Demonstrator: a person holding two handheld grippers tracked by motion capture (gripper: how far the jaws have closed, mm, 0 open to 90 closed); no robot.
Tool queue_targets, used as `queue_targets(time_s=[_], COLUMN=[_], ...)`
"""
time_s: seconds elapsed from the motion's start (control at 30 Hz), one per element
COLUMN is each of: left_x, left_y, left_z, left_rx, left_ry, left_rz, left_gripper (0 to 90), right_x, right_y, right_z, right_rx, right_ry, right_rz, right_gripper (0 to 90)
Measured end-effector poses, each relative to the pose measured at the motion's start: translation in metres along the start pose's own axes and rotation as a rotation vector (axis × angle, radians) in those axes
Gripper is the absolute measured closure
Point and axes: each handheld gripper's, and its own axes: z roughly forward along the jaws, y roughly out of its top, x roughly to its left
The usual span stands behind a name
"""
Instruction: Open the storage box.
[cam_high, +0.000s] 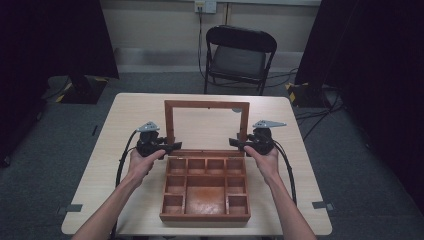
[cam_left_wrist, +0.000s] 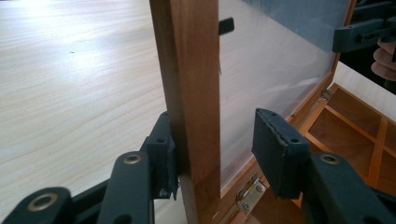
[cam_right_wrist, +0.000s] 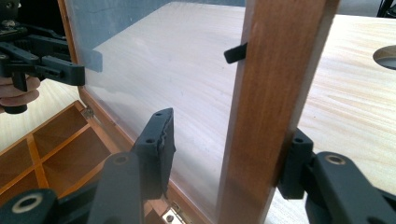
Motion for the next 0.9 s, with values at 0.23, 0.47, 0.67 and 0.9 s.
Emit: queue_targets(time_s=[0.23,0.47,0.67,0.9], left_x=[0.004,0.006,0.01,0.014], left_y=[-0.002,-0.003,-0.005,-0.006], left_z=[0.001,0.002,0.004,0.002], left_rx=[-0.001,0.01,0.015,0.026], left_ry=[0.005,0.011,0.009,0.031], left_rz=[-0.016,-0.033,-0.051,-0.064], left_gripper=[55.5,54.1,52.3,52.5], right_x=[-0.004,-0.006,-0.009,-0.014], right_y=[-0.002,-0.004,-0.006,-0.01], right_z=[0.003,0.006,0.01,0.015], right_rx=[0.005,0.008,0.019,0.023], right_ry=[-0.011,-0.016,-0.026,-0.019], right_rz=[0.016,0.032,0.05,0.088], right_gripper=[48.0,46.6,44.9,43.2])
